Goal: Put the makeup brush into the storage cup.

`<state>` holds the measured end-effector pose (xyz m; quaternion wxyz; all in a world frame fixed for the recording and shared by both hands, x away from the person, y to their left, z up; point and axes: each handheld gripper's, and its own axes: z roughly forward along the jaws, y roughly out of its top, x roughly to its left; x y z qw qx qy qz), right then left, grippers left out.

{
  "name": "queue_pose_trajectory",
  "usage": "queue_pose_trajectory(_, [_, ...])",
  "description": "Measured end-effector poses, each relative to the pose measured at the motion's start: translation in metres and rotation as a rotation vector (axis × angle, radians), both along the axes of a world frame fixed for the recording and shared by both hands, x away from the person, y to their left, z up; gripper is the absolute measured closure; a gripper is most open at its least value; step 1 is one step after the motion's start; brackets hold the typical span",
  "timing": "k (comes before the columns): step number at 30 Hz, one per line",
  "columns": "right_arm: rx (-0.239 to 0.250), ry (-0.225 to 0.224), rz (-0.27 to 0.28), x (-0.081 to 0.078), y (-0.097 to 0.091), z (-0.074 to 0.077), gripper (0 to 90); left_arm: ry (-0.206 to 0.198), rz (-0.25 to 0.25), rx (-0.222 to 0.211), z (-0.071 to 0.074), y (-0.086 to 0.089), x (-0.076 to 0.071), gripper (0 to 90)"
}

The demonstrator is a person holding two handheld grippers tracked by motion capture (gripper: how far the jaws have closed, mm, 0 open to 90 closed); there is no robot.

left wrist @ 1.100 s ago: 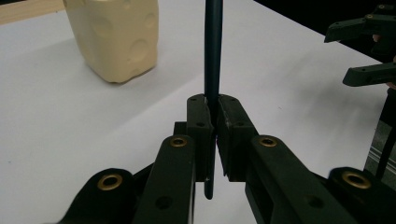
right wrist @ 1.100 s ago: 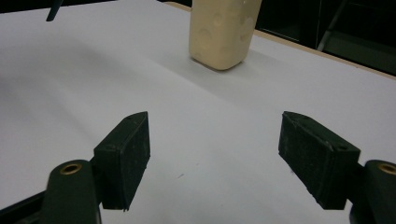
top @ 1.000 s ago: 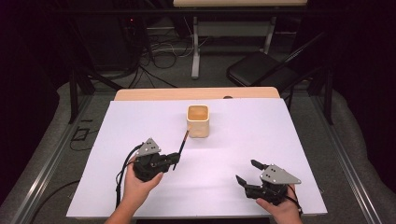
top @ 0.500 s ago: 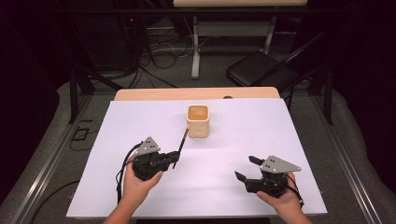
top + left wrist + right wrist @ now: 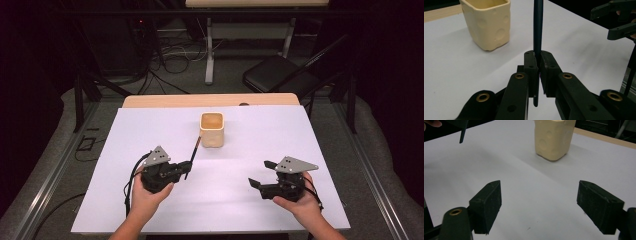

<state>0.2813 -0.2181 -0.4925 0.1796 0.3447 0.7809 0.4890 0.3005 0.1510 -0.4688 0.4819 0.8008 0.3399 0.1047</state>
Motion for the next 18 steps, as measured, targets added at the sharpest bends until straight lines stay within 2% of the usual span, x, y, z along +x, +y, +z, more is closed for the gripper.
queue_pose_trajectory(9, [0.006,0.046,0.012,0.009,0.005,0.003,14.0,0.003,-0.004,-0.009,-0.001,-0.003,0.0,83.7])
queue_pose_trajectory(18, [0.009,0.063,0.01,0.017,0.009,0.005,12.1,-0.002,-0.007,-0.021,-0.002,-0.006,0.0,83.7])
